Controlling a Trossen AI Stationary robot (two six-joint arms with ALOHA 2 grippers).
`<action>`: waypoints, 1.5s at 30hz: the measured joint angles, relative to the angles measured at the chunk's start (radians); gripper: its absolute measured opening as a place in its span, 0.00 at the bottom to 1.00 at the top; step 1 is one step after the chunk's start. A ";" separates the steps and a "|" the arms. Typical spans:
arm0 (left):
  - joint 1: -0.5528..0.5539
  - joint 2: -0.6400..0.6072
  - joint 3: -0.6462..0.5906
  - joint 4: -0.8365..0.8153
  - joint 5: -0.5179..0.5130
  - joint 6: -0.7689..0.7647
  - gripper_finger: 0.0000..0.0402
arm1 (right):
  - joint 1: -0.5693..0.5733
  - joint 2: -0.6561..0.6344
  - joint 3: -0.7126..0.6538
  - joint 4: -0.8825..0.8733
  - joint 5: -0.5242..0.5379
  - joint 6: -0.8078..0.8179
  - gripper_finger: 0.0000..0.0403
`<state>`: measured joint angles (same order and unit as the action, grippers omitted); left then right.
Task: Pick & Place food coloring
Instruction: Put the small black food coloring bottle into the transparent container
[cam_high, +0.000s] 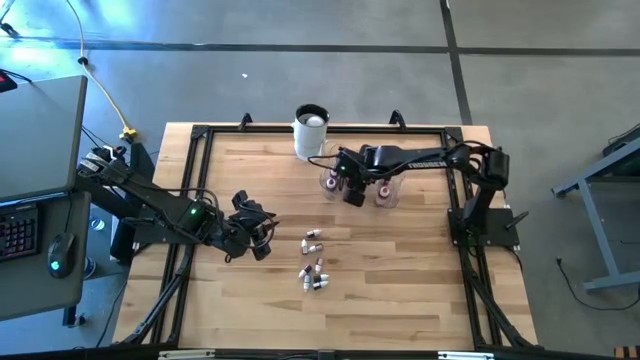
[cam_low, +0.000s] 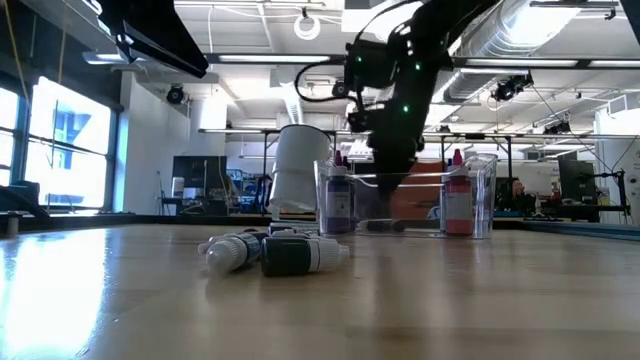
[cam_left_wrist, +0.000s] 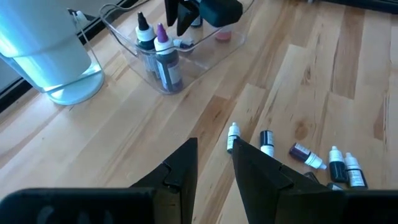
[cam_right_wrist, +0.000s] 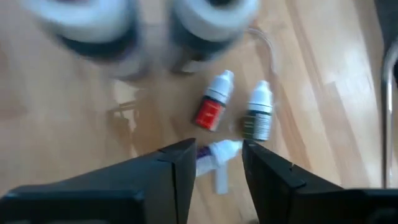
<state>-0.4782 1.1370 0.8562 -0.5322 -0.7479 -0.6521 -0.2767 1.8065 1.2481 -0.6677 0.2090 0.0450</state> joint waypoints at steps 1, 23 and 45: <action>0.000 0.000 0.000 0.000 0.000 0.000 0.25 | 0.009 0.000 0.018 -0.016 -0.010 0.002 0.31; 0.000 0.014 0.000 0.002 0.051 -0.007 0.25 | 0.509 -0.002 -0.127 0.779 -0.104 -0.039 0.34; 0.000 0.013 0.000 0.007 -0.006 -0.005 0.25 | 0.434 0.166 -0.261 0.993 -0.149 0.029 0.34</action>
<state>-0.4782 1.1503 0.8558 -0.5257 -0.7536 -0.6571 0.1577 1.9729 0.9871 0.3254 0.0596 0.0739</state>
